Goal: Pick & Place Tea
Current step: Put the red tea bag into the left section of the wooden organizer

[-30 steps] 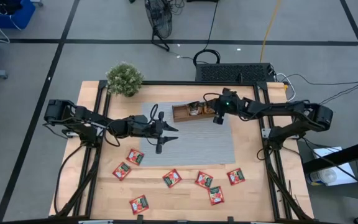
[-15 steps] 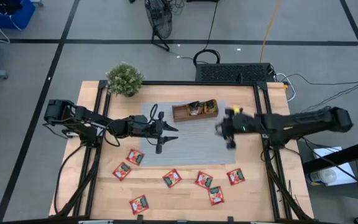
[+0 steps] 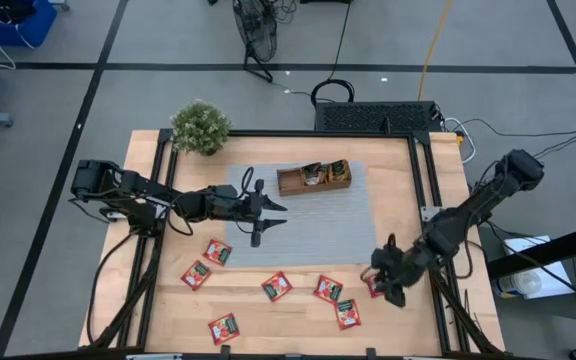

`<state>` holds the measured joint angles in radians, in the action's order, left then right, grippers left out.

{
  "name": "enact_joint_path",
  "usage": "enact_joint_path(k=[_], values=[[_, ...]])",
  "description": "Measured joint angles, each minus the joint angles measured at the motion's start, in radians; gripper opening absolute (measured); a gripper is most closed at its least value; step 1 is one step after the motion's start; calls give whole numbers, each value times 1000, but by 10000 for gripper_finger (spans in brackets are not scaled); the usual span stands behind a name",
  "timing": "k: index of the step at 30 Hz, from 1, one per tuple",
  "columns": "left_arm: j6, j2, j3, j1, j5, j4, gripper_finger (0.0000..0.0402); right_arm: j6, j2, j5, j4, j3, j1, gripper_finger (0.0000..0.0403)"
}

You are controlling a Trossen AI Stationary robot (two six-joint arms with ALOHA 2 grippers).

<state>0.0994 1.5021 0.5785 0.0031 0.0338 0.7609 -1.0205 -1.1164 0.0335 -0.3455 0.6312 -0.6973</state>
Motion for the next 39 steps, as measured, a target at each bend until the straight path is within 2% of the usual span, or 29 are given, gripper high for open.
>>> enact_joint_path(k=[4,7,8,12,21,25,29,39], values=[[0,0,0,0,0,0,152,-69,-59,10,-9,-13,-55,87],[0,0,0,0,0,0,152,-183,-107,-42,24,-39,-67,22],[0,0,0,0,0,0,152,-215,-126,-62,49,-45,-73,12],[0,0,0,0,0,0,152,-355,-191,-66,84,-53,-90,10],[0,0,0,0,0,0,152,-641,-275,-105,-54,-49,-97,1],[0,0,0,0,0,0,152,-678,-275,-32,-93,-50,-98,1],[0,0,0,0,0,0,152,-680,-277,101,-193,-51,-97,1],[0,0,0,0,0,0,152,-717,-278,348,-412,-53,-96,0]])
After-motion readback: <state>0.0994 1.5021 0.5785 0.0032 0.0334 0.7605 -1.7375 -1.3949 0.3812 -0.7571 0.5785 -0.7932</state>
